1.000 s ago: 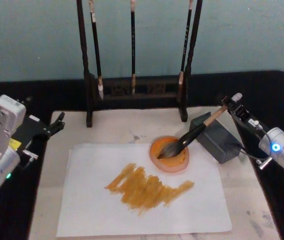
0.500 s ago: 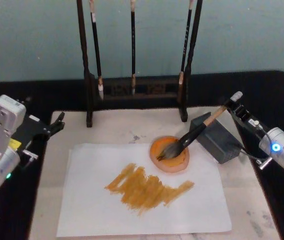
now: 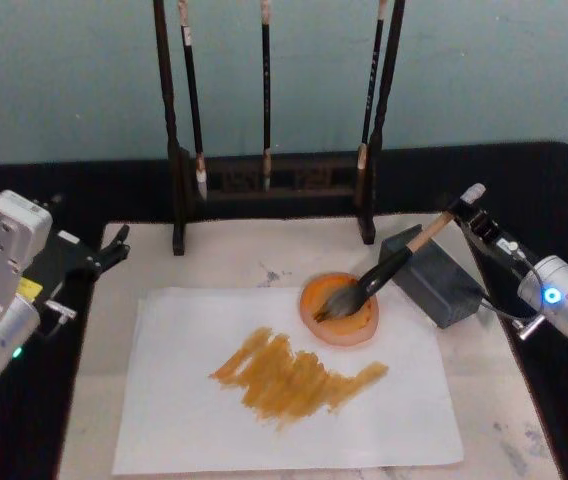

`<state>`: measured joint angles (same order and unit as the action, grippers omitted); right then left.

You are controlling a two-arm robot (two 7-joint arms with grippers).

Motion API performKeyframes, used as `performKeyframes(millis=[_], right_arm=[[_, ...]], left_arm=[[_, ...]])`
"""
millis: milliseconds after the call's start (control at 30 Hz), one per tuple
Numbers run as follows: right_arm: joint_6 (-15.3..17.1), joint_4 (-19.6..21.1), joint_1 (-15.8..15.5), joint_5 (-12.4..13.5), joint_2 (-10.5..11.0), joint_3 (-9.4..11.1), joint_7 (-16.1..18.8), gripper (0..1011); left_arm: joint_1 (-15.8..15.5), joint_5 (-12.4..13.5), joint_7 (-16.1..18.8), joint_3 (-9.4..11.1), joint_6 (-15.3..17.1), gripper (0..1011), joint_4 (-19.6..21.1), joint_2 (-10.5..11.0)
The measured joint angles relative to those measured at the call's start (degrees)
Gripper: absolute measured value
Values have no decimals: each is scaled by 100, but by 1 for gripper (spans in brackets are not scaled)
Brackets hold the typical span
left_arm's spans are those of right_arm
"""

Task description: Pick up the brush from the inkstone, write on the paper, then place the brush back to its original position.

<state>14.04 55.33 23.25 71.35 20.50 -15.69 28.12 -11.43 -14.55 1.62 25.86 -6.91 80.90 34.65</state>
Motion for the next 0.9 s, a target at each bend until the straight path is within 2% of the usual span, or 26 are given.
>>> performKeyframes(millis=[600, 900], right_arm=[[0, -1, 0, -1, 0, 0, -2, 162], [-87, 195, 166, -67, 146, -214, 115, 161]], left_arm=[[0, 0, 0, 0, 0, 1010, 0, 0], [0, 0, 0, 0, 0, 1010, 0, 0]])
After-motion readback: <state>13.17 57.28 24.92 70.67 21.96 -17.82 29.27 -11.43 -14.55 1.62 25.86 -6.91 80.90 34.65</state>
